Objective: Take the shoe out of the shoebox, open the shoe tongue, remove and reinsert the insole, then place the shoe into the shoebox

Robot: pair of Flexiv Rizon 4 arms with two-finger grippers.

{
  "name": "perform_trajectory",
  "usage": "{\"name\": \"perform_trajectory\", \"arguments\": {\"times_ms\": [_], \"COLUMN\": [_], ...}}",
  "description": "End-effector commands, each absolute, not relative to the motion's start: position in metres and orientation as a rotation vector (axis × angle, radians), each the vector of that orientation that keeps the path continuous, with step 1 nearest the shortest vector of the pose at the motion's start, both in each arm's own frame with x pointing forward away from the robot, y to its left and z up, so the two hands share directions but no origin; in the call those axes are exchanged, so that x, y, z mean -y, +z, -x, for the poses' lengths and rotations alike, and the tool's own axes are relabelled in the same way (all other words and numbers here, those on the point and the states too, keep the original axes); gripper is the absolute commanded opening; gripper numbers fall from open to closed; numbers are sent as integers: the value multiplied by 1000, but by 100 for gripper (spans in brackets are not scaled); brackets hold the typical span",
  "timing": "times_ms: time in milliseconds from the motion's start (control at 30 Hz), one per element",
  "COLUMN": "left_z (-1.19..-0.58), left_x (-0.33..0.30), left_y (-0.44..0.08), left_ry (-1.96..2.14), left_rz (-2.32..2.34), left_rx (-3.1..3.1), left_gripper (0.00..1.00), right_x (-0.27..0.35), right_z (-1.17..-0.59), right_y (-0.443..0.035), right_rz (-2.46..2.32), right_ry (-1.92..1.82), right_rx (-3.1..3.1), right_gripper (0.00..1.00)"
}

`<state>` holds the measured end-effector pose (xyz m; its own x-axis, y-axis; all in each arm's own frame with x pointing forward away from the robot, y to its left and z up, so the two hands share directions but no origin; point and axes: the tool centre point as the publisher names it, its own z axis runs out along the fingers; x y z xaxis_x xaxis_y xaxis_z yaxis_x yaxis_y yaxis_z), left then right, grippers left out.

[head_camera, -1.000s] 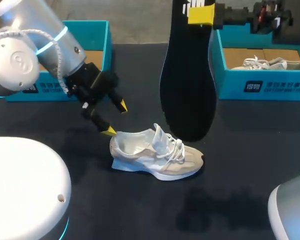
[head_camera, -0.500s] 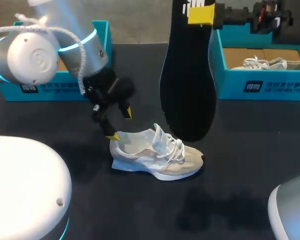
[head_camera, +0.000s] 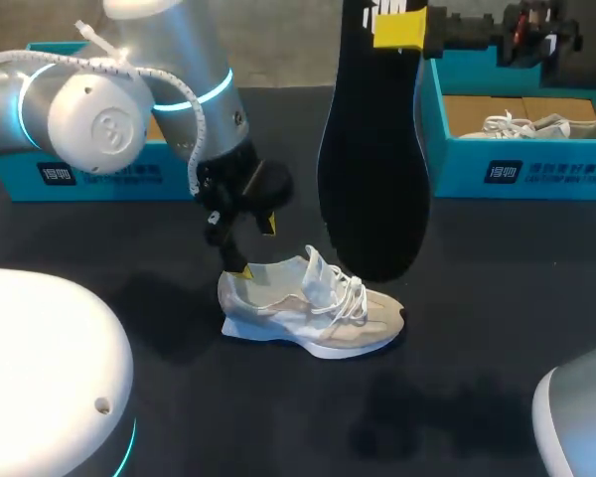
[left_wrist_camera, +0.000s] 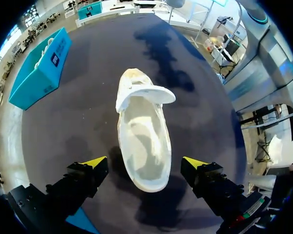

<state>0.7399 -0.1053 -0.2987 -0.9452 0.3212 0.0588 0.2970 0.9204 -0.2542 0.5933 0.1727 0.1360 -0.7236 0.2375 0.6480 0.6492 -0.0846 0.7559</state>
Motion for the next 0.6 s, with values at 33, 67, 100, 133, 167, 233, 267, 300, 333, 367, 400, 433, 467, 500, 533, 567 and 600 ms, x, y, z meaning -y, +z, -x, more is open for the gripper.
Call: {"name": "perform_trajectory", "arguments": {"times_ms": [33,67,100,133,167,233,267,300,333,367,400,433,467,500,533,567,600], "left_z": [-737,-737,-737,-737,-737,-739,-740,-740,-742,-744,-745,-746,-747,-748,-750,-752,-752], "left_x": [108,108,109,109,110,111,111,111,112,113,113,115,116,117,118,120,120], "left_y": [-304,-305,-306,-306,-307,-307,-307,-307,-306,-305,-304,-302,-301,-300,-299,-298,-298], "left_ry": [376,376,367,364,362,353,349,349,342,341,340,341,338,334,331,333,333], "left_rz": [481,482,486,487,487,492,492,492,494,494,495,496,499,506,508,511,511], "left_rx": [2994,2997,3002,3002,3001,3006,3008,3008,3014,3015,3019,3022,3025,3031,3033,3035,3035], "left_gripper": [100,100,100,100,100,100,100,100,100,100,100,100,100,100,100,100,100], "right_x": [-179,-179,-179,-179,-179,-179,-179,-179,-179,-179,-179,-179,-179,-179,-179,-179,-179], "right_z": [-586,-586,-586,-586,-586,-586,-586,-586,-586,-586,-586,-586,-586,-586,-586,-586,-586], "right_y": [134,134,134,134,134,134,134,134,134,134,134,134,134,134,134,134,134], "right_rz": [972,972,972,972,972,972,972,972,972,972,972,972,972,972,972,972,972], "right_ry": [-1890,-1890,-1890,-1890,-1890,-1890,-1890,-1890,-1890,-1890,-1890,-1890,-1890,-1890,-1890,-1890,-1890], "right_rx": [1872,1872,1872,1872,1872,1872,1872,1872,1872,1872,1872,1872,1872,1872,1872,1872,1872], "right_gripper": [0,0,0,0,0,0,0,0,0,0,0,0,0,0,0,0,0]}}
